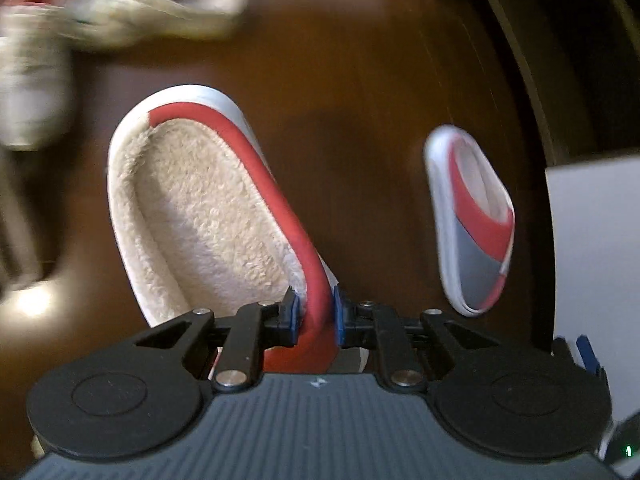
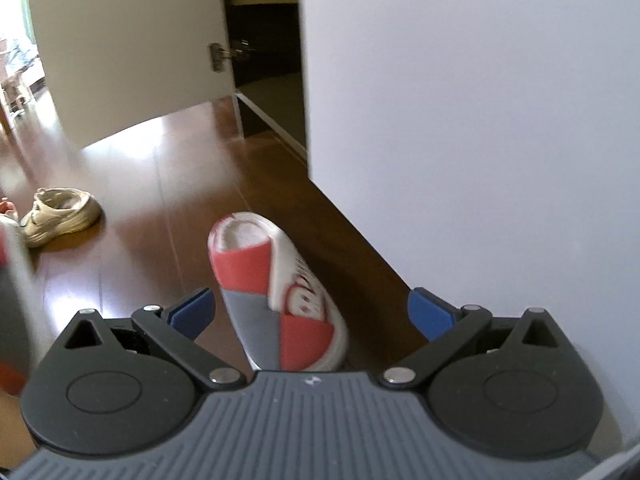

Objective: Organize scattered shoes
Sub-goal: 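Carry the monkey slipper beside the red-grey slipper and open the left tool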

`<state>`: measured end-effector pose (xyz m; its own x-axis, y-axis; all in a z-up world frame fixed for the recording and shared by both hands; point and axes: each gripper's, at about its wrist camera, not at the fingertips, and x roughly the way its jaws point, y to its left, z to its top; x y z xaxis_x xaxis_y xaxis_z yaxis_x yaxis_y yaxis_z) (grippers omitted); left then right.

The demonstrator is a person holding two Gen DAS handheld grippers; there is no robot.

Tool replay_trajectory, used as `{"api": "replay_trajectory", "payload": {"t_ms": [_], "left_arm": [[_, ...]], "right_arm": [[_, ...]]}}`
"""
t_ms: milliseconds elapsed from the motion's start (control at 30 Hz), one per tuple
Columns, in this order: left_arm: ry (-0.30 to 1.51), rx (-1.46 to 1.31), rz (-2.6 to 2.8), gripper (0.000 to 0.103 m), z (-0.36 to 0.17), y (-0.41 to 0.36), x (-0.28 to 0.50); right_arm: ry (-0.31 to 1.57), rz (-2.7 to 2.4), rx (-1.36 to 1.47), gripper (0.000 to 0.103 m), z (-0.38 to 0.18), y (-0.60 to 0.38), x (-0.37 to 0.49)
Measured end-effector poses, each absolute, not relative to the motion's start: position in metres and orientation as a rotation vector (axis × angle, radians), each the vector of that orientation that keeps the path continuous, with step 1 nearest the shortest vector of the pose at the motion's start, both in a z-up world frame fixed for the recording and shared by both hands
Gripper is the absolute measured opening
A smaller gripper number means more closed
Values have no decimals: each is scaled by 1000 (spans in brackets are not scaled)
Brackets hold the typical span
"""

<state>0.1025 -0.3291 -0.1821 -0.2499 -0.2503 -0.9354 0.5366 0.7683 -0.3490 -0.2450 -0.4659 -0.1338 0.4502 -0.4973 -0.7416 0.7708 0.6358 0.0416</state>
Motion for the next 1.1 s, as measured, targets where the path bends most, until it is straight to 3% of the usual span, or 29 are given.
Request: {"api": "replay_trajectory", "payload": {"t_ms": [100,167,300,367,433,667,867,1033,1100], "left_arm": [[1683,315,-797,35,-214,-371,81],[1638,360,-837,36,-215,-384,74],[1636,308,-908,41,-179,-372,89],[1572,276,-934,56,-150,-354,100],[1501,282,-926,60,-124,-334,109],[1453,500,-828,60,-81,-244,102],[1448,516,-785,60,-71,-194,84],[1424,489,-789,60,-72,-184,83],[1423,488,-794,60,-72,-183,86]], "right_arm": [[770,-827,485,102,-142,-464,-255],[779,-810,512,102,-148,-460,-255],[798,-696,507,102,-158,-443,-242],[823,-613,483,102,-167,-430,-223],[831,-546,463,102,-172,-418,-206],[887,-340,365,102,-204,-363,-132],[943,-372,265,102,-232,-333,-85],[1019,-376,176,83,-249,-341,-76],[1023,-388,171,82,-249,-358,-82]]}}
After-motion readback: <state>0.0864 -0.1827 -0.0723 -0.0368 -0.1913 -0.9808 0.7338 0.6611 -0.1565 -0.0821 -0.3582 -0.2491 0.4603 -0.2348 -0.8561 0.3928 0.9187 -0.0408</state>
